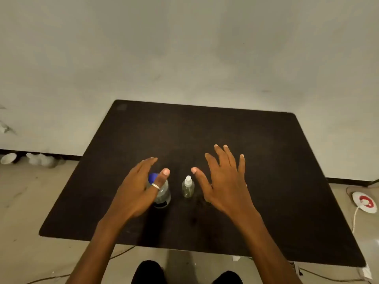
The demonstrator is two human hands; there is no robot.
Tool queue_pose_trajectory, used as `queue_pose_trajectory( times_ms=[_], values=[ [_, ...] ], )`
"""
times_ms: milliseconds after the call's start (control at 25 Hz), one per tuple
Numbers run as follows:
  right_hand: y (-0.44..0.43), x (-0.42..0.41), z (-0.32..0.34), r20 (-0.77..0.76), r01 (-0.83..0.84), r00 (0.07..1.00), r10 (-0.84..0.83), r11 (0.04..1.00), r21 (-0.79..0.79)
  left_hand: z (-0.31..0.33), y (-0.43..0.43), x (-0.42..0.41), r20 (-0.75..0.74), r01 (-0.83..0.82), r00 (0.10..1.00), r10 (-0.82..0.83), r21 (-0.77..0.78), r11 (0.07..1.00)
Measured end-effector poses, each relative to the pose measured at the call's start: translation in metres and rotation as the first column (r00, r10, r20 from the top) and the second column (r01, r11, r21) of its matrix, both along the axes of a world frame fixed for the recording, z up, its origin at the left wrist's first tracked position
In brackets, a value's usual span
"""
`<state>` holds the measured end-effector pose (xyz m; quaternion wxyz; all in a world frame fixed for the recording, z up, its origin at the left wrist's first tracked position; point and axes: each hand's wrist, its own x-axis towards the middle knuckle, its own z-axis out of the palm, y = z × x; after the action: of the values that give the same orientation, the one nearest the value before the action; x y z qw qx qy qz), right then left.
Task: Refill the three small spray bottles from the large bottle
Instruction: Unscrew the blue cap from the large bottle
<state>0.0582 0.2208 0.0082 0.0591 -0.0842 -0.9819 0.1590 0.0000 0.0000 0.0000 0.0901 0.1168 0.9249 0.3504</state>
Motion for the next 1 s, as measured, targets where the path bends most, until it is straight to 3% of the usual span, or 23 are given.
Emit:
queue_pose_trajectory(
  times_ms=[80, 200, 400, 560, 1000],
  values=[
    [-0.006, 0.004, -0.017, -0.101, -0.033, 0.994, 0.036, 0.999, 0.027, -0.020, -0.002, 0.008, 0.004, -0.038, 0.999, 0.038, 0.181, 0.983],
    [-0.011, 0.005, -0.035, -0.168, -0.083, 0.982, 0.088, 0.996, 0.039, -0.045, -0.004, 0.020, -0.008, -0.062, 0.998, 0.068, 0.318, 0.946],
    [-0.024, 0.016, -0.040, -0.403, -0.109, 0.907, 0.122, 0.992, 0.056, -0.079, -0.016, 0.030, -0.092, -0.018, 0.994, 0.060, 0.401, 0.916],
    [-0.042, 0.036, -0.044, -0.492, -0.112, 0.865, 0.099, 0.994, 0.002, -0.103, -0.020, 0.032, -0.142, 0.020, 0.989, 0.051, 0.460, 0.888],
    [-0.064, 0.035, -0.035, -0.370, -0.204, 0.911, 0.182, 0.979, -0.021, -0.115, -0.009, 0.031, -0.206, 0.002, 0.969, 0.134, 0.553, 0.833]
  ],
)
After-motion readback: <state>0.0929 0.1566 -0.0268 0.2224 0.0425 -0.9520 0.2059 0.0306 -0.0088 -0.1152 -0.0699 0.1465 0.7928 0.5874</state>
